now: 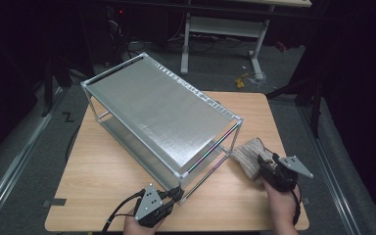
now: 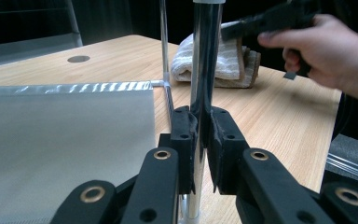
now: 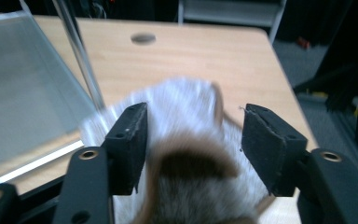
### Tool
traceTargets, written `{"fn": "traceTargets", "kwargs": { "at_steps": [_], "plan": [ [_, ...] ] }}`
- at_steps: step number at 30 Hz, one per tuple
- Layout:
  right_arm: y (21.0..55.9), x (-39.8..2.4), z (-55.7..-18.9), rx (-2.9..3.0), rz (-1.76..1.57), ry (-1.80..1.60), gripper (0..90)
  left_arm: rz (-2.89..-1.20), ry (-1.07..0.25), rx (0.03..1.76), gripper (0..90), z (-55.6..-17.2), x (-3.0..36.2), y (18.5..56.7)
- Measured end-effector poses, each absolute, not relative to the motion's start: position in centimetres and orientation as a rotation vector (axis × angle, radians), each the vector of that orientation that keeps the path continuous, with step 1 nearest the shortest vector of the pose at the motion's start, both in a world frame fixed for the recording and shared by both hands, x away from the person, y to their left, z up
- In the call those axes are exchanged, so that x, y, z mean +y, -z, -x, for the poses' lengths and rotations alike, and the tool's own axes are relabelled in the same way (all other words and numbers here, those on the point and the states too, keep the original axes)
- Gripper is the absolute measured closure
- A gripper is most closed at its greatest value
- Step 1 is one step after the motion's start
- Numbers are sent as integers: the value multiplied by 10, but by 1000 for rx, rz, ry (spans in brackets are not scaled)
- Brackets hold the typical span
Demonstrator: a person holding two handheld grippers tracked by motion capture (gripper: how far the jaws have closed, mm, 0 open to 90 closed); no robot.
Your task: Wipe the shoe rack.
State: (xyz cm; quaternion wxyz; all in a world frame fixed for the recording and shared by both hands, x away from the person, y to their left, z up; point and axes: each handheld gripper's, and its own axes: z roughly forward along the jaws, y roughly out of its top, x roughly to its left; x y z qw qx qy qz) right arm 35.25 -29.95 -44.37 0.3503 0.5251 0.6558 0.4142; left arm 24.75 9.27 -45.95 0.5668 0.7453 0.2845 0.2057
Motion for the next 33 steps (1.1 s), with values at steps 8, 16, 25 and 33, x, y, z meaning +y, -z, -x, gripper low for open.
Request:
{"fn": "traceTargets", "kwargs": {
  "at_steps": [8,16,25,33],
  "plan": [
    [430,-276,-356,1723,-1299,-1137,350,-1750,-480,666,811,-248,92,460],
    [412,-227,-403,1769,-1271,-1176,477,-1757,-477,665,810,-247,94,459],
    [422,-211,-412,1819,-1224,-1168,812,-1784,-468,675,811,-243,107,455],
    [426,-217,-367,1850,-1164,-1247,812,-1753,-517,768,811,-237,148,455]
  ]
}}
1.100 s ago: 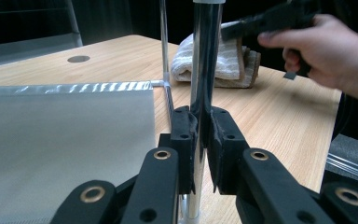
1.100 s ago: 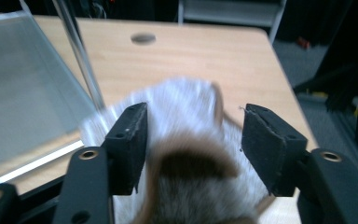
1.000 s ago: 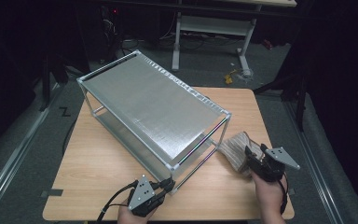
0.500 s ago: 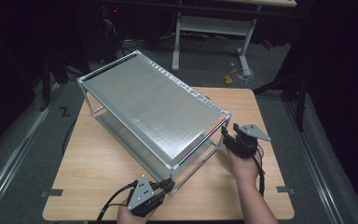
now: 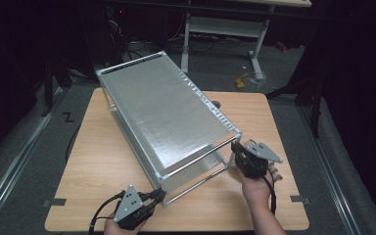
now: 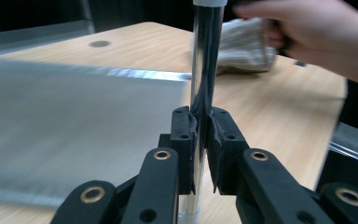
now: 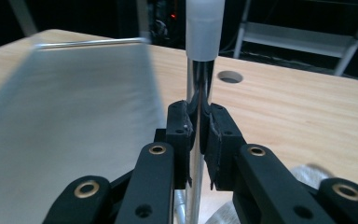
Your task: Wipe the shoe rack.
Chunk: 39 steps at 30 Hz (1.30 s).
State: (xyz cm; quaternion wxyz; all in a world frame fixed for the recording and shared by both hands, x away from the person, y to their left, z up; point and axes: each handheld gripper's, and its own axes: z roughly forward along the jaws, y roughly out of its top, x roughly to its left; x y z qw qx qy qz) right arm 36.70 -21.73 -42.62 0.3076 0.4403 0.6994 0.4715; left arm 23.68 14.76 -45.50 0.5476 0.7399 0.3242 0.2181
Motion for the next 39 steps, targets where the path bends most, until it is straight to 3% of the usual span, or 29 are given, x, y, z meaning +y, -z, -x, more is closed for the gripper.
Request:
{"fn": "traceTargets", "kwargs": {
  "at_steps": [16,39],
  "plan": [
    [432,-195,-285,1954,-1005,-1375,811,-1707,-628,948,809,-283,213,453],
    [437,-136,-256,2077,-824,-1485,809,-1632,-718,1111,807,-346,244,454]
  ]
}}
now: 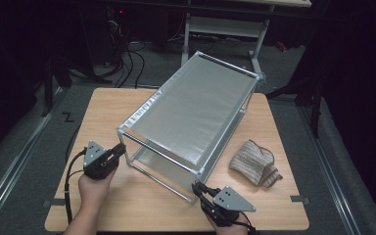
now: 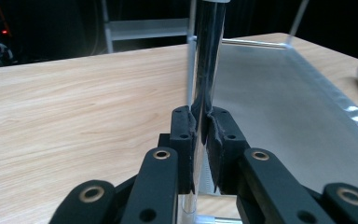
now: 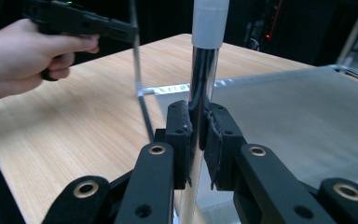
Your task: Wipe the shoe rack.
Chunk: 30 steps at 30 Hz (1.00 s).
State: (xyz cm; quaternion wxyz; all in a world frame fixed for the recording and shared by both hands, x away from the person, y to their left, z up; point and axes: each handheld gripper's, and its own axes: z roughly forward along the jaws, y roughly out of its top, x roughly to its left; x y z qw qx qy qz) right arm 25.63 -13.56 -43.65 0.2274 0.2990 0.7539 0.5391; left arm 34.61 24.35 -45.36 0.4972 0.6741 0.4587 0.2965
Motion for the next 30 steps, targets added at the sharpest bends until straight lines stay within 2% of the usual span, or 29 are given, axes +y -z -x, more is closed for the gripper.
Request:
{"fn": "traceTargets", "kwargs": {
  "at_steps": [11,14,19,23,30],
  "plan": [
    [437,-109,-254,2121,-759,-1516,797,-1590,-742,1166,804,-359,253,455],
    [437,-112,-252,2144,-728,-1477,654,-1581,-740,1182,802,-360,255,455],
    [435,-163,-255,2083,-840,-1404,496,-1574,-725,1184,737,-357,255,455],
    [433,-222,-287,1924,-1012,-1280,403,-1555,-710,1207,645,-352,255,459],
    [436,-293,-343,1791,-1232,-1107,283,-1561,-694,1219,600,-337,257,470]
  ]
}}
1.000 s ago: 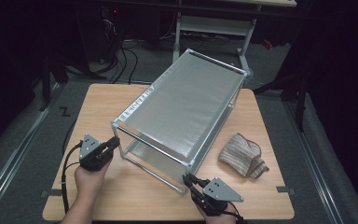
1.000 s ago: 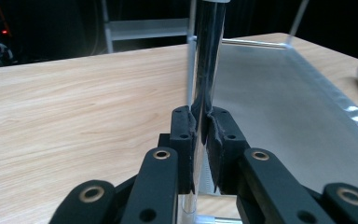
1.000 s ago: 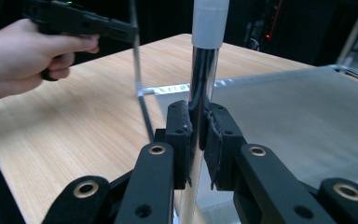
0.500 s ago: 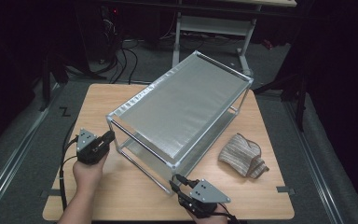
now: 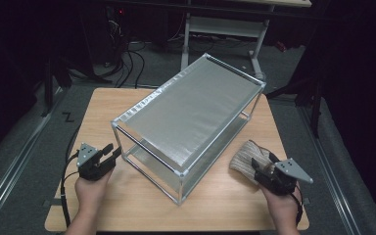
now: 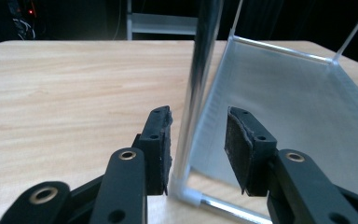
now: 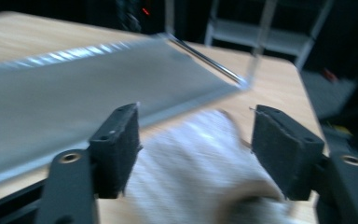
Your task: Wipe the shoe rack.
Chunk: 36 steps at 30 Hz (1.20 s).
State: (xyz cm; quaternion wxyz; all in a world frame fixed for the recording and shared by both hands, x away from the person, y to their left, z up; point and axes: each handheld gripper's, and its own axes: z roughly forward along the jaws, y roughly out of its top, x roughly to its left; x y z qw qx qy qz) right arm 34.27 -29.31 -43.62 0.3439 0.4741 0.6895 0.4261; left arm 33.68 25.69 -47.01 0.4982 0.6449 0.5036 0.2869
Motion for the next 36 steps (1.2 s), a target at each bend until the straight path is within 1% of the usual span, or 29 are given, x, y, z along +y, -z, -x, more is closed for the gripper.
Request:
{"fn": "traceTargets", "kwargs": {
  "at_steps": [3,10,11,14,15,16,17,18,19,20,24,30,36],
  "plan": [
    [451,-305,-359,1842,-1292,-1048,267,-1589,-698,1191,589,-328,251,472],
    [480,-306,-374,1945,-1358,-947,257,-1641,-674,1120,588,-311,229,477],
    [483,-307,-376,1964,-1376,-941,261,-1652,-673,1115,588,-310,225,478],
    [494,-309,-379,2015,-1420,-924,309,-1676,-670,1104,586,-306,218,482],
    [496,-310,-379,2013,-1436,-942,357,-1675,-666,1100,585,-305,216,484],
    [497,-311,-378,2018,-1445,-974,451,-1681,-664,1096,584,-303,215,484],
    [497,-310,-377,2029,-1434,-992,521,-1682,-667,1090,584,-302,213,485],
    [497,-308,-376,2036,-1416,-986,654,-1678,-664,1086,584,-301,211,485],
    [497,-306,-374,2049,-1395,-989,720,-1674,-661,1080,584,-300,210,485],
    [496,-303,-373,2052,-1372,-969,752,-1666,-656,1077,584,-298,210,484],
    [482,-291,-358,2045,-1291,-1062,762,-1661,-652,1058,585,-292,207,483],
    [449,-255,-317,2055,-1115,-1341,759,-1645,-642,1070,588,-291,209,484],
    [426,-216,-279,2129,-907,-1549,757,-1647,-642,1073,590,-292,207,485]
  ]
}}
